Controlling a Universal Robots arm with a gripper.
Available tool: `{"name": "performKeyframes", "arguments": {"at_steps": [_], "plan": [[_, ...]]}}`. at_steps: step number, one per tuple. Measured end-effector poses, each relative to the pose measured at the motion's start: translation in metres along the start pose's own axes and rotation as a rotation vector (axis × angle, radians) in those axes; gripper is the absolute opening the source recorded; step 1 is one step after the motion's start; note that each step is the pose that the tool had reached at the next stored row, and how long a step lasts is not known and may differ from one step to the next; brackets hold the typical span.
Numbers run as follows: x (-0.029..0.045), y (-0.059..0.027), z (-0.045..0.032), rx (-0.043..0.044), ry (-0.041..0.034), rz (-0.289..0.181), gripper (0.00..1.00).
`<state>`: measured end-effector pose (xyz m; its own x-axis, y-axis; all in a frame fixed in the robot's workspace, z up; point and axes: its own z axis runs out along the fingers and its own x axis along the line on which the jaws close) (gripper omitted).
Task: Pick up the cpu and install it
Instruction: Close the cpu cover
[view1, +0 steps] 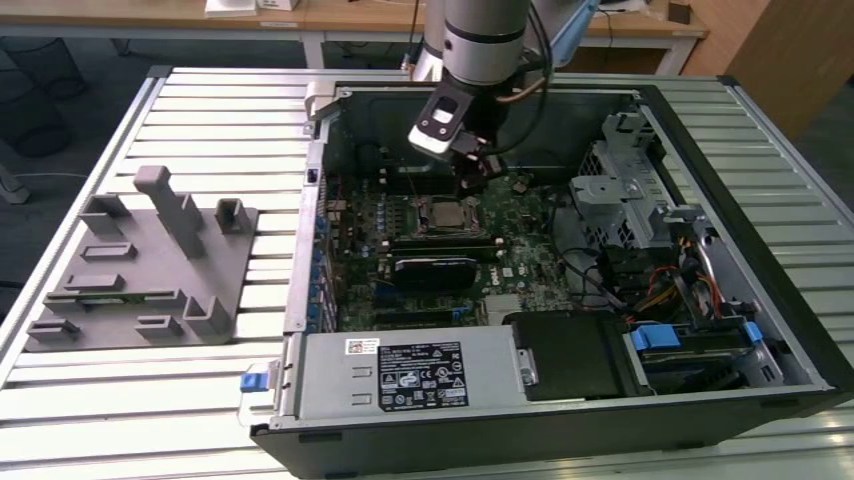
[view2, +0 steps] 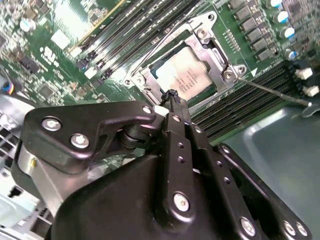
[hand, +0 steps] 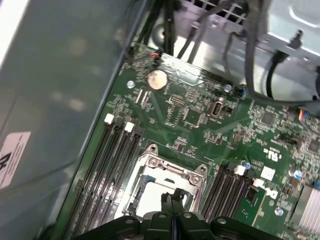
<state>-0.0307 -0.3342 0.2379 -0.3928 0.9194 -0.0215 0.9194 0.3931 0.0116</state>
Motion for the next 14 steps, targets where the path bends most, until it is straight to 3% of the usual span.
{"name": "performKeyframes", "arguments": {"at_steps": [14], "plan": [[0.0,0.0,0.0,-0.0053,0.0028,-0.248,0.11]]}}
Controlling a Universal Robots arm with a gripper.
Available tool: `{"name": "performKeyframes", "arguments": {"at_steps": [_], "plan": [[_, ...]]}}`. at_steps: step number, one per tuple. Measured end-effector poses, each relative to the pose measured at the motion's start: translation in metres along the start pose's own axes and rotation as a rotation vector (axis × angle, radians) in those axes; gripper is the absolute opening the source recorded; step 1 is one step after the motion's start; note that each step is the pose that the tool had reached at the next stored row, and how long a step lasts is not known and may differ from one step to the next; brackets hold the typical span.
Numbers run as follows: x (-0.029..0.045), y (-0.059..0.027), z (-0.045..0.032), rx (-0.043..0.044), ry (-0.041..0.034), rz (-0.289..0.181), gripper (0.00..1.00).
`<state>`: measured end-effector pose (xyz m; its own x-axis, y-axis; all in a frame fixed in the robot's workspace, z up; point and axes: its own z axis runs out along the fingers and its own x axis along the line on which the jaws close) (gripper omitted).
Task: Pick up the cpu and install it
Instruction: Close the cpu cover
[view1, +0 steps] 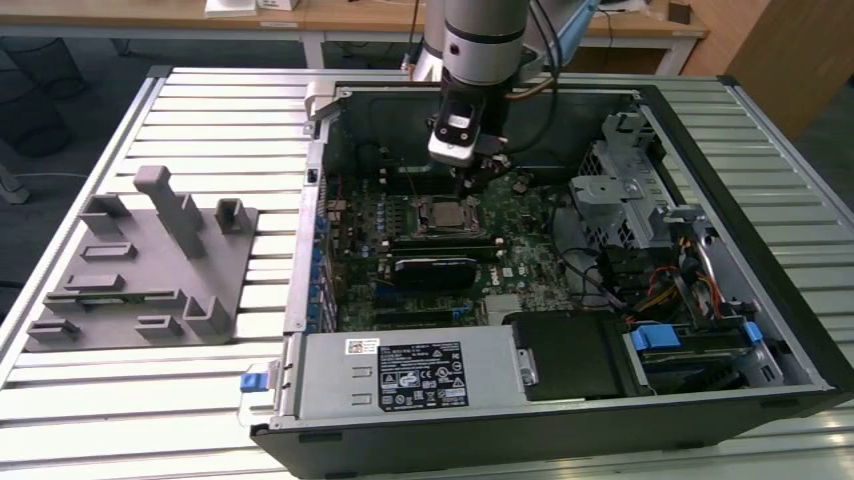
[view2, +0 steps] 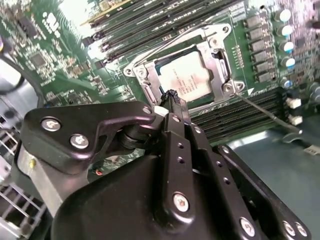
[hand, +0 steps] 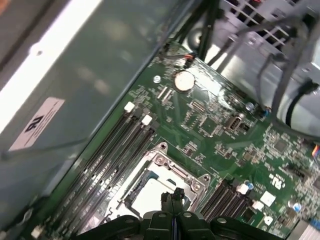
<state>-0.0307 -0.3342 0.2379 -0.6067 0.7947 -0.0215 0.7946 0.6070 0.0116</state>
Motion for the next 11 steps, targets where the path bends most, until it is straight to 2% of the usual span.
{"name": "performKeyframes", "arguments": {"at_steps": [11], "plan": [[0.0,0.0,0.0,-0.0041,0.0023,-0.195,0.11]]}}
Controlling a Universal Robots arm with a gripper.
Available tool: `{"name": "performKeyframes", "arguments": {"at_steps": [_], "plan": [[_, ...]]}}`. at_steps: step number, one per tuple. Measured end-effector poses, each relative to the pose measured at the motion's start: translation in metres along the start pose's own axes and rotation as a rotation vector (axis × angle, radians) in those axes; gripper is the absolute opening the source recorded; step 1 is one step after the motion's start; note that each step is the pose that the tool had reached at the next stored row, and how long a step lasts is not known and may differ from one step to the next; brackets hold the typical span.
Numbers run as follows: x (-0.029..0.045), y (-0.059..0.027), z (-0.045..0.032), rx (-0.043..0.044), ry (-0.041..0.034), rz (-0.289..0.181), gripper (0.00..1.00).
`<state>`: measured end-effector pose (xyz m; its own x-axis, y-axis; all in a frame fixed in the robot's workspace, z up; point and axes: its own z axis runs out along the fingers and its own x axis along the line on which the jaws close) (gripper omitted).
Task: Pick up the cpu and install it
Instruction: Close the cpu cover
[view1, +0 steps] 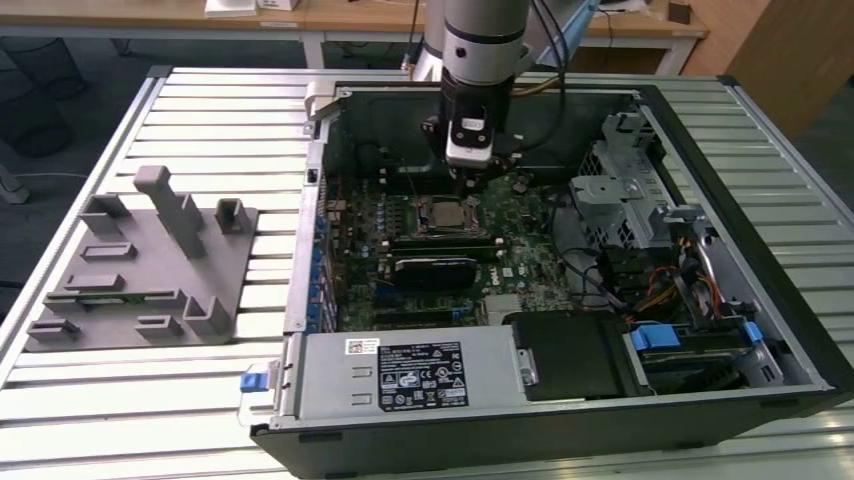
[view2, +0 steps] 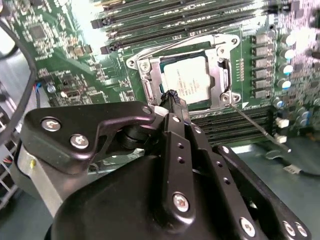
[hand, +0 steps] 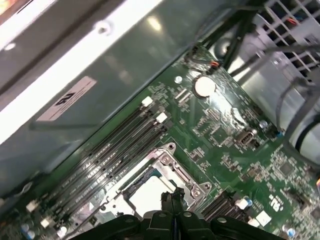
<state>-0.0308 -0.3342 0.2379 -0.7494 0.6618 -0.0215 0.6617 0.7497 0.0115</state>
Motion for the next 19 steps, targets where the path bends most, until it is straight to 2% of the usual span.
{"name": "performKeyframes", "arguments": {"at_steps": [13,19], "plan": [[0.0,0.0,0.0005,-0.0051,0.0027,-0.234,0.11],[0.0,0.0,0.0012,-0.0038,0.0016,-0.343,0.11]]}}
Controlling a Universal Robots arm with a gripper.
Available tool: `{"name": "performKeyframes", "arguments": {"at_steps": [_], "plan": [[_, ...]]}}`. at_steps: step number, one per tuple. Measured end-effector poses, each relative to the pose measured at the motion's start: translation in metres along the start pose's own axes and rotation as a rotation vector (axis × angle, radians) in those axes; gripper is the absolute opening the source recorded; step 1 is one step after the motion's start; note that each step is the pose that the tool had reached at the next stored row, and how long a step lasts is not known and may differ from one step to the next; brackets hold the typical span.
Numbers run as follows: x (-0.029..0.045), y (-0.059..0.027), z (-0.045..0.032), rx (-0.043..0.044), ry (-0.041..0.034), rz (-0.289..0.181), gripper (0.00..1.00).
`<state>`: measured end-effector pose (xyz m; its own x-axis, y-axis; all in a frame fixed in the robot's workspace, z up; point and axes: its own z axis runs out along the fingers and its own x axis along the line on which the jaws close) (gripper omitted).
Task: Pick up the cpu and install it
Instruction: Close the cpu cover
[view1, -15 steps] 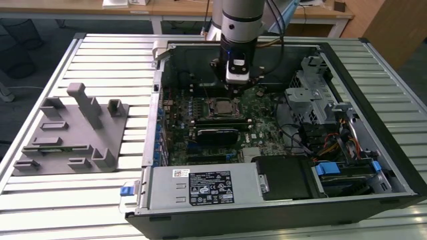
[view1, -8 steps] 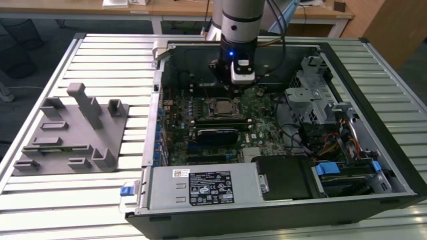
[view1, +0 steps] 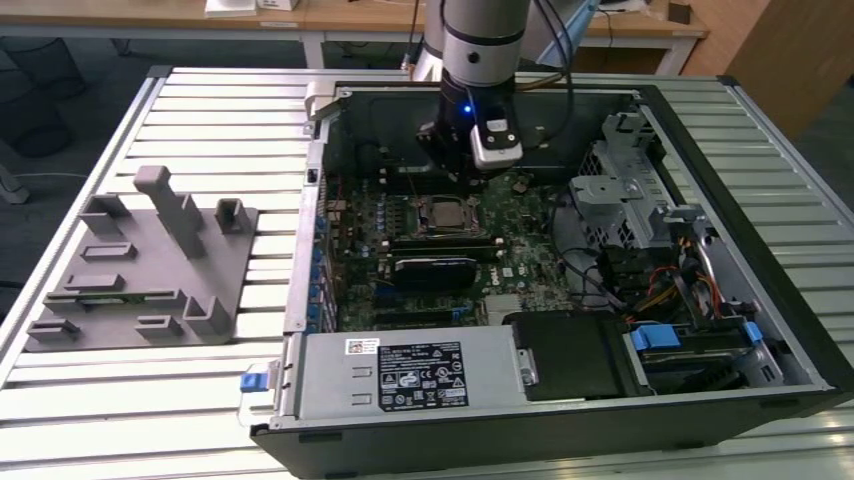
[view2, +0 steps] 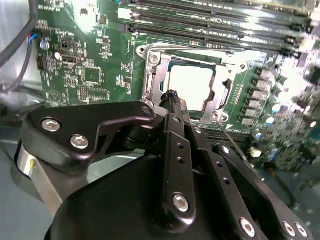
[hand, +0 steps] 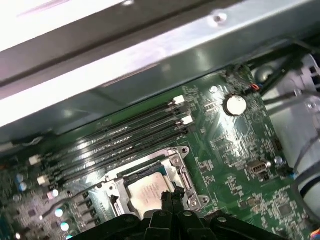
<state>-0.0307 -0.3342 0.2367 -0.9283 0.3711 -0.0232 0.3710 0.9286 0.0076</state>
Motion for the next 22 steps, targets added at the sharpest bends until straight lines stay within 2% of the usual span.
{"name": "performKeyframes", "arguments": {"at_steps": [9,15,19,22], "plan": [[0.0001,0.0,0.0014,0.005,-0.0018,-0.155,0.11],[0.0001,0.0,0.0015,0.0049,-0.002,-0.163,0.11],[0.0002,-0.0001,0.0023,0.0099,0.007,-0.174,0.11],[0.0004,-0.0002,0.0029,0.0139,0.0095,-0.189,0.11]]}}
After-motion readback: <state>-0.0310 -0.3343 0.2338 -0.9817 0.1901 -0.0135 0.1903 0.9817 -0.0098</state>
